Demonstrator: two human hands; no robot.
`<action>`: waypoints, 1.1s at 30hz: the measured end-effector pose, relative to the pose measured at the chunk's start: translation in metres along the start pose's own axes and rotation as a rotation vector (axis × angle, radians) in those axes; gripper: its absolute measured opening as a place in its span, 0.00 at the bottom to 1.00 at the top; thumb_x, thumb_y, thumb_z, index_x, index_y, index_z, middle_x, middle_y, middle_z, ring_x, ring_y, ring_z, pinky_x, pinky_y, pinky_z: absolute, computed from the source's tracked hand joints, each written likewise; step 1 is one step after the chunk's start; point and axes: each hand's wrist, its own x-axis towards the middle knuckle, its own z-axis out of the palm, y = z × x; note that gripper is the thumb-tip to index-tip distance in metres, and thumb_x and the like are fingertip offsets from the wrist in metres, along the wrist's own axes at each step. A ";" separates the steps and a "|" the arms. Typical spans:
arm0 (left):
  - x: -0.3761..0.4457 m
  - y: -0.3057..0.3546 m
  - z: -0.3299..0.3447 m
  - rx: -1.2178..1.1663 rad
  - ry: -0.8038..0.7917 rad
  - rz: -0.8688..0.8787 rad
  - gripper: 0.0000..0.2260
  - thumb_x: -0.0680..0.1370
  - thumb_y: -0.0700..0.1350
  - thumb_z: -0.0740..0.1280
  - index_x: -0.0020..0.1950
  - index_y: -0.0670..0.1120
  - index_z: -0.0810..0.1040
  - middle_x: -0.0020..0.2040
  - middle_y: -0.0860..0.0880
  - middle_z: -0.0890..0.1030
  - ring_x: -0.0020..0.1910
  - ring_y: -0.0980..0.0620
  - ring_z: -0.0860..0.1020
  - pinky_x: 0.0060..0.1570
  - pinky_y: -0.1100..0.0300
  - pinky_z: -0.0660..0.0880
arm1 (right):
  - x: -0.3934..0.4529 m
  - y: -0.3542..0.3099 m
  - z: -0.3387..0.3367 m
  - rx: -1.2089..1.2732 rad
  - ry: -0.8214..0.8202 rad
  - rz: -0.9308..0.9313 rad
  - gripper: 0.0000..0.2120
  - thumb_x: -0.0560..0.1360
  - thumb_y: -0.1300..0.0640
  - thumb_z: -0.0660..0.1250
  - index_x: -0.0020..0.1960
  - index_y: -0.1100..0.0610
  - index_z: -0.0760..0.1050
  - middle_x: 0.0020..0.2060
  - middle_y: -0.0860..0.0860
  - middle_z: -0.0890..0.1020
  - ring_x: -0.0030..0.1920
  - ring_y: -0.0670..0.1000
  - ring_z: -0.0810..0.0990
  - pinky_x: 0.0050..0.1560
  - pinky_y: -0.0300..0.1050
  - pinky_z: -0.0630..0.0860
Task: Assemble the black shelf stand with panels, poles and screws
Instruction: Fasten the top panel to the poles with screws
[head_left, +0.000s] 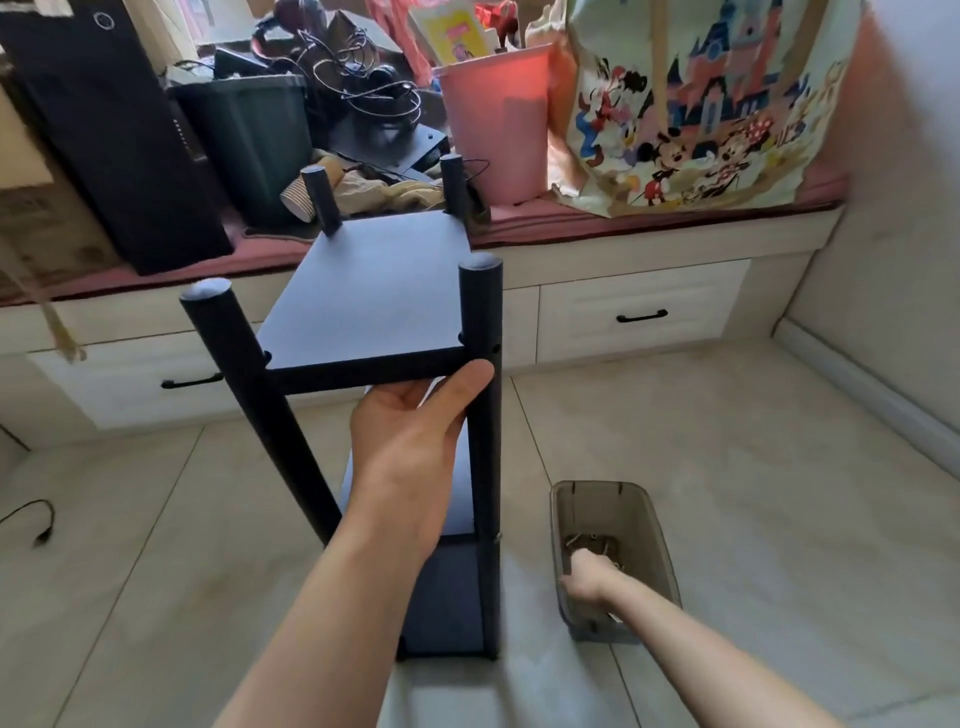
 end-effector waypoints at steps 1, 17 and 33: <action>-0.001 0.000 0.000 -0.010 0.001 -0.005 0.20 0.62 0.43 0.75 0.53 0.42 0.83 0.52 0.45 0.86 0.55 0.49 0.84 0.64 0.54 0.77 | 0.004 0.005 0.011 0.043 0.027 0.019 0.16 0.83 0.54 0.58 0.61 0.66 0.74 0.63 0.61 0.77 0.65 0.60 0.76 0.55 0.43 0.72; -0.005 0.003 0.006 -0.071 0.005 -0.009 0.15 0.64 0.40 0.73 0.50 0.43 0.83 0.48 0.47 0.87 0.51 0.51 0.85 0.57 0.62 0.80 | 0.002 0.013 0.066 0.064 -0.313 -0.045 0.34 0.65 0.37 0.75 0.61 0.60 0.76 0.60 0.58 0.79 0.58 0.56 0.80 0.48 0.43 0.74; -0.005 0.000 0.004 -0.083 -0.031 0.010 0.11 0.67 0.40 0.72 0.49 0.43 0.82 0.46 0.48 0.87 0.51 0.52 0.85 0.54 0.63 0.79 | 0.036 0.018 0.068 0.221 -0.151 -0.109 0.10 0.82 0.54 0.62 0.43 0.55 0.75 0.35 0.48 0.80 0.34 0.46 0.78 0.30 0.34 0.73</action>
